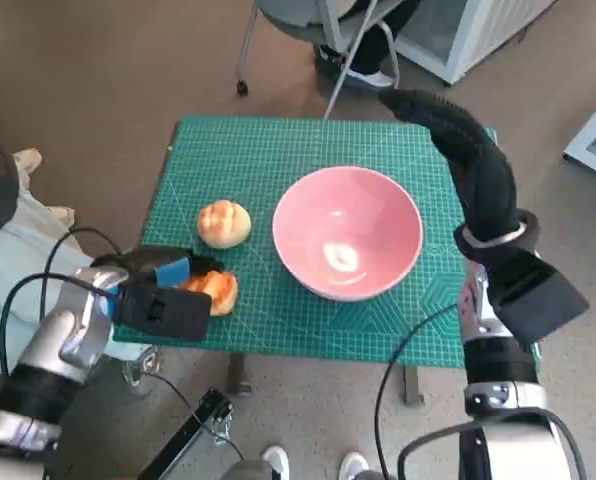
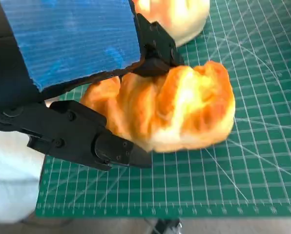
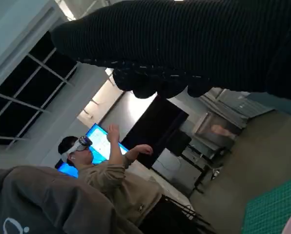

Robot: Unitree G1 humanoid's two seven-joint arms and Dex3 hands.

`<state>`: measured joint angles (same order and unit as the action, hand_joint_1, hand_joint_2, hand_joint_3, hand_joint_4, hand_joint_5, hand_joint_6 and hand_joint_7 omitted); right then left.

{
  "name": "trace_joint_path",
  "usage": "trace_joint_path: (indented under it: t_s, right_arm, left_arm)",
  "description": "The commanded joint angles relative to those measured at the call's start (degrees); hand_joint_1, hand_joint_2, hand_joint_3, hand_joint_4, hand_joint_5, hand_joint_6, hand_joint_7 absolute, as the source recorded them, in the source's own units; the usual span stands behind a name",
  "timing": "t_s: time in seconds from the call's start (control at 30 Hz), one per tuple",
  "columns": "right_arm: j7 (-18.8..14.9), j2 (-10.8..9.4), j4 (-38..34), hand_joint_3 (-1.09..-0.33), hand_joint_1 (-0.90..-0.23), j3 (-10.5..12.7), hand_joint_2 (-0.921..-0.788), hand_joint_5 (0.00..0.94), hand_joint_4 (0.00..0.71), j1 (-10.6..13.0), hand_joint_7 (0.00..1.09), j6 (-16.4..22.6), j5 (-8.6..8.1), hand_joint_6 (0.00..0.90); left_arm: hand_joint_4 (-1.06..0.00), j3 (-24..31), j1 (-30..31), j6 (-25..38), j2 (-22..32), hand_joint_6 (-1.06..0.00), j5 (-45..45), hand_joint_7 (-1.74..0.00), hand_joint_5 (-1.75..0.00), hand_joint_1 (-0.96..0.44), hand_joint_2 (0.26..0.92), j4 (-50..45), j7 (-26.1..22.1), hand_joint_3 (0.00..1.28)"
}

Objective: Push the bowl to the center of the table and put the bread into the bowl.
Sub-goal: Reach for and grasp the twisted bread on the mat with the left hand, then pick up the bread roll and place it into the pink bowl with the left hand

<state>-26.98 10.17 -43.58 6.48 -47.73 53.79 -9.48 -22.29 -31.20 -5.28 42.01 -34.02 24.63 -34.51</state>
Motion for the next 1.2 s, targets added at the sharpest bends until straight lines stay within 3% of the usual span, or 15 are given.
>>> trace_joint_path:
  t_s: [0.03,0.1,0.17,0.5,0.8,0.97,1.2]
  right_arm:
    - [-0.2,-0.3,0.2,-0.799,-0.625,-0.2,-0.921,0.018,0.304,2.0,0.74,-1.1,-0.88,-0.001]
    - [-0.1,-0.3,0.5,-0.798,-0.626,-0.3,-0.921,0.018,0.304,2.1,0.74,-1.3,-0.82,-0.001]
    - [0.0,-0.3,0.8,-0.798,-0.627,-0.3,-0.921,0.018,0.304,2.2,0.74,-1.5,-0.81,-0.001]
    - [-0.3,-0.4,0.0,-0.789,-0.637,-0.2,-0.921,0.017,0.303,1.7,0.74,-1.9,-1.25,-0.001]
    - [-0.3,-0.3,-0.7,-0.787,-0.639,-0.3,-0.921,0.016,0.304,1.5,0.74,-1.6,-1.15,-0.001]
    - [-0.5,-0.2,-0.8,-0.788,-0.638,-0.3,-0.921,0.016,0.303,1.3,0.74,-1.7,-1.26,-0.001]
    - [-0.7,-0.1,-0.7,-0.788,-0.64,-0.4,-0.921,0.015,0.304,1.4,0.74,-1.6,-1.42,-0.001]
  left_arm:
    - [-0.54,-0.9,1.2,-3.6,-0.3,-0.58,-0.6,-1.05,-0.81,-0.11,0.917,3.6,2.3,0.14]
    - [-0.55,-0.4,1.2,-4.8,0.2,-0.58,0.2,-1.17,-1.08,-0.05,0.919,3.1,2.5,0.15]
    - [-0.57,0.4,1.3,-5.6,0.7,-0.58,1.3,-1.21,-1.17,-0.02,0.92,1.9,2.0,0.14]
    - [-0.59,6.9,1.5,-7.6,2.3,-0.58,9.4,-1.24,-1.25,0.0,0.92,-6.4,-1.8,0.13]
    - [-0.51,13.2,0.1,-8.8,1.3,-0.67,17.9,-1.0,-1.47,0.0,0.92,-14.3,-3.5,0.14]
    - [-0.51,15.4,-2.7,-7.7,-0.8,-0.68,22.0,-0.99,-1.48,0.0,0.917,-17.8,-3.5,0.14]
    - [-0.56,15.7,-8.2,-8.2,-5.5,-0.63,24.2,-1.14,-1.33,0.0,0.92,-18.3,-1.3,0.12]
